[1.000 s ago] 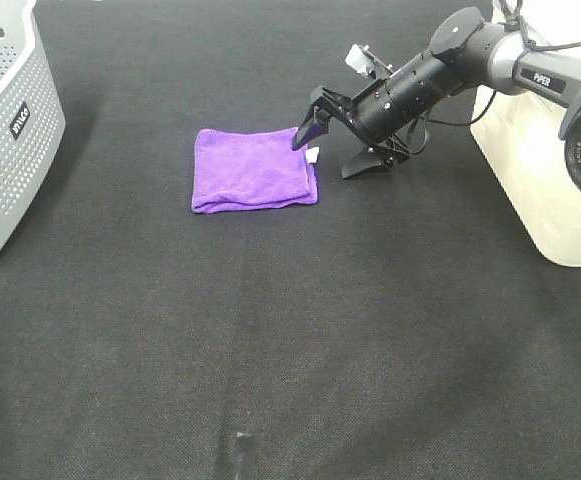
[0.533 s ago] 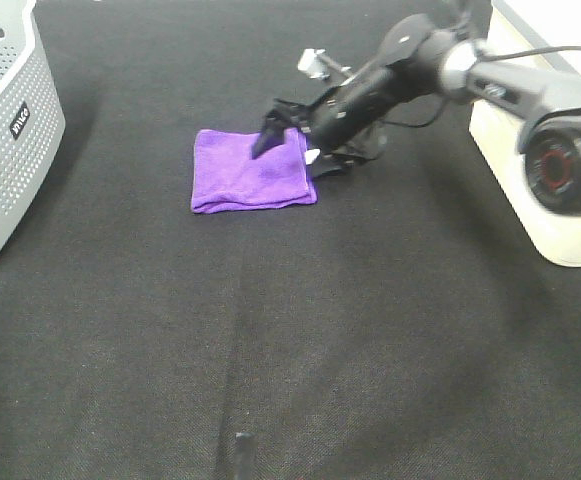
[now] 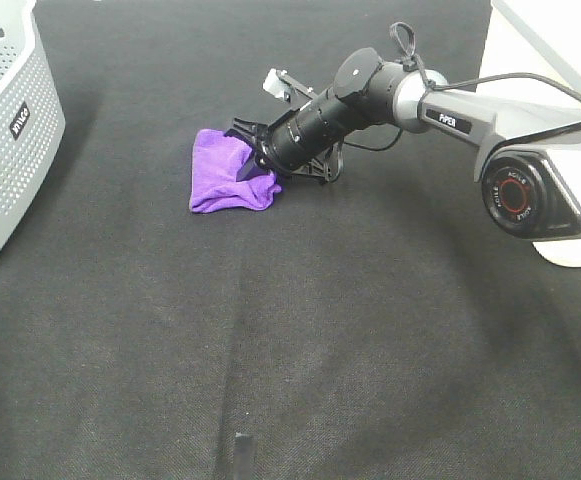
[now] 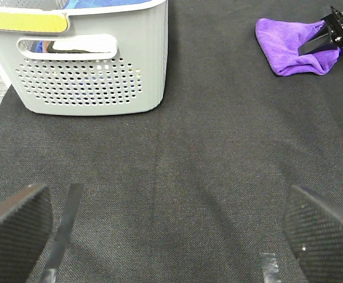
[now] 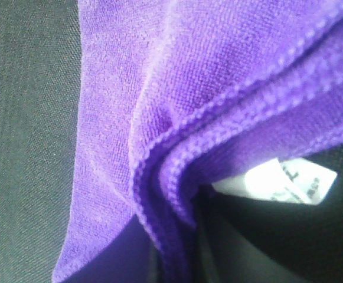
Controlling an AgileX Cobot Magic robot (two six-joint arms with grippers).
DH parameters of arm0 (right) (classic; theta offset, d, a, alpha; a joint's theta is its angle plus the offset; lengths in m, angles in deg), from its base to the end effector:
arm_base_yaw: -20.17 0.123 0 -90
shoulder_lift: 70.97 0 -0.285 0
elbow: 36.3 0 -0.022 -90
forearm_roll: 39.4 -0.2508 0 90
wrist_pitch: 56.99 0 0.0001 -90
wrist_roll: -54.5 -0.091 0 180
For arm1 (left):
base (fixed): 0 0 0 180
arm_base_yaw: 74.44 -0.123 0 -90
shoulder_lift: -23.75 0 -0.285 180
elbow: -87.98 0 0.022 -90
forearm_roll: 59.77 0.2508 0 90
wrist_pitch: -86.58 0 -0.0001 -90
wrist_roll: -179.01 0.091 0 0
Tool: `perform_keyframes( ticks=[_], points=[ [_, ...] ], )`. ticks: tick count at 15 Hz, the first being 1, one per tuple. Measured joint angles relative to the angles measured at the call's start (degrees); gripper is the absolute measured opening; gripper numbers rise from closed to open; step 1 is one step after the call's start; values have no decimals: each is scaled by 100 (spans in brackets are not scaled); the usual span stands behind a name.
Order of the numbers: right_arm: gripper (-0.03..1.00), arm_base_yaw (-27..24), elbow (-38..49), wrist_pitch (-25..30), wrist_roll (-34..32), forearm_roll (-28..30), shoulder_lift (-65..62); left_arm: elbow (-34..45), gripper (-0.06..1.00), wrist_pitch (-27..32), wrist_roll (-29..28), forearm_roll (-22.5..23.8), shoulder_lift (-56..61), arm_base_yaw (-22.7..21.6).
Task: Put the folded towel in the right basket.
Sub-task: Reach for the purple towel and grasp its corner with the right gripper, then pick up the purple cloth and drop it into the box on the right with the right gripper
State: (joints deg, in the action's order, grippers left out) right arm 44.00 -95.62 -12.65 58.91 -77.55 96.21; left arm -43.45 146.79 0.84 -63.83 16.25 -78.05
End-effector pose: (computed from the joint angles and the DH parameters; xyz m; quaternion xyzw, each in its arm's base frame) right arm 0.5054 0.2662 0.0627 -0.0570 0.9317 0.3122 0.1769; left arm -0.0049 -0.0059 0.2782 -0.0119 0.8487 -0.0103 0.5286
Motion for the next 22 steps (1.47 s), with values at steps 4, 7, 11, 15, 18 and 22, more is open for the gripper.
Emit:
perform_keyframes(
  ticks=[4, 7, 11, 15, 18, 22],
  points=[
    [9, -23, -286, 487, 0, 218, -97, 0, 99, 0, 0, 0, 0, 0],
    [9, -229, -1180, 1604, -40, 367, -773, 0, 99, 0, 6, 40, 0, 0],
    [9, -951, -2298, 2464, -201, 1346, -1948, 0, 99, 0, 11, 46, 0, 0],
    [9, -1885, -2315, 2510, -275, 2418, -2802, 0, 99, 0, 11, 46, 0, 0],
    [9, -2343, -1902, 2504, -269, 2905, -3214, 0, 99, 0, 11, 46, 0, 0],
    [9, -2865, 34, 2567, -286, 4274, -3638, 0, 99, 0, 11, 46, 0, 0]
  ],
)
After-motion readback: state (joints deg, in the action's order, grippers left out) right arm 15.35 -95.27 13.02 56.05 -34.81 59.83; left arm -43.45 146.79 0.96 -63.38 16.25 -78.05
